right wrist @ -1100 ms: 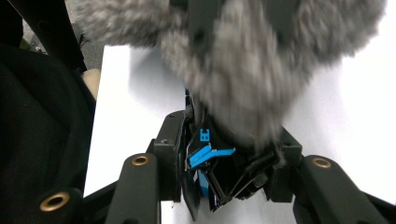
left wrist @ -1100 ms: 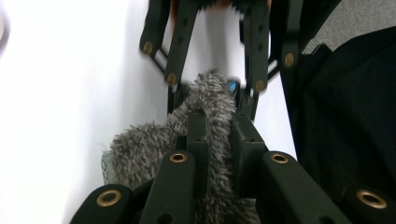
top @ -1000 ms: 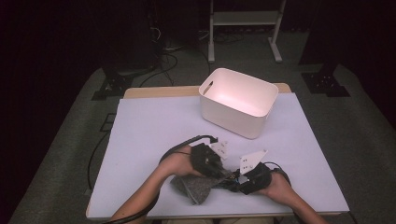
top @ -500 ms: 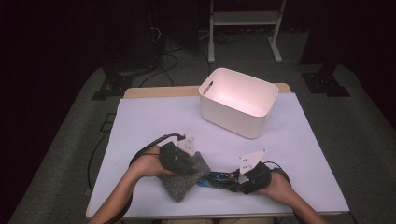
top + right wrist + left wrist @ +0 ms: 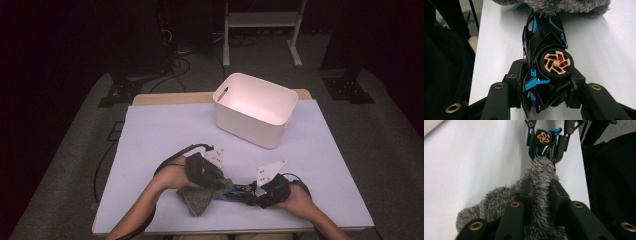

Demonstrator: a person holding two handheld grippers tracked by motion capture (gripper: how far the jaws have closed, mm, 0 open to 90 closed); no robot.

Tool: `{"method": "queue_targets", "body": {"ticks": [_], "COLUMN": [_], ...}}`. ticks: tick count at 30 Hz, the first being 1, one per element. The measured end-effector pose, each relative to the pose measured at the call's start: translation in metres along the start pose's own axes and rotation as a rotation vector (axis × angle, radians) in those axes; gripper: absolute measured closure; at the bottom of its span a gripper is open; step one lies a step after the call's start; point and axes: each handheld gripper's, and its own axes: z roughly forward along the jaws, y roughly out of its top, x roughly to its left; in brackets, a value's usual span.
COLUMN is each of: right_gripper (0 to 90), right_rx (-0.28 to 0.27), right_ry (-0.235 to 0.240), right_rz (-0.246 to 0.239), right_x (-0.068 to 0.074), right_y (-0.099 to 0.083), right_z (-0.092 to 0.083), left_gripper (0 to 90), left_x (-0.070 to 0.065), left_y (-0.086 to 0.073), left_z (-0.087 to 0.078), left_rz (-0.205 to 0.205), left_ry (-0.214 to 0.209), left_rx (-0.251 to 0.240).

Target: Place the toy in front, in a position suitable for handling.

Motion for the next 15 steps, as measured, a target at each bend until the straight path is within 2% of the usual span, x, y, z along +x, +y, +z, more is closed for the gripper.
{"method": "queue_targets", "body": {"ticks": [7, 9, 11, 13, 14, 15], "right_gripper": [56.0, 56.0, 56.0, 56.0, 55.9, 55.9], "right_rx": [-0.005, -0.004, -0.003, -0.003, -0.003, -0.003], "right_ry": [0.006, 0.007, 0.005, 0.004, 0.004, 0.005], "right_rz": [0.001, 0.002, 0.001, 0.001, 0.001, 0.001], "right_x": [-0.001, -0.001, -0.001, 0.0, -0.001, -0.001], "right_y": [0.0, 0.0, 0.0, 0.0, 0.0, 0.0], "right_z": [0.0, 0.0, 0.0, 0.0, 0.001, 0.001], "left_gripper": [56.5, 53.4, 48.5, 47.8, 49.6, 55.9], "left_x": [-0.006, -0.007, -0.006, -0.005, -0.005, -0.005], "left_y": [-0.003, -0.005, -0.008, -0.01, -0.011, -0.011], "left_z": [-0.013, -0.013, -0.011, -0.01, -0.01, -0.009], "left_rz": [-0.035, -0.045, -0.073, -0.087, -0.081, -0.076], "left_ry": [0.042, 0.054, 0.073, 0.06, 0.049, 0.043], "left_rx": [0.018, 0.037, 0.07, 0.06, 0.059, 0.056]}}
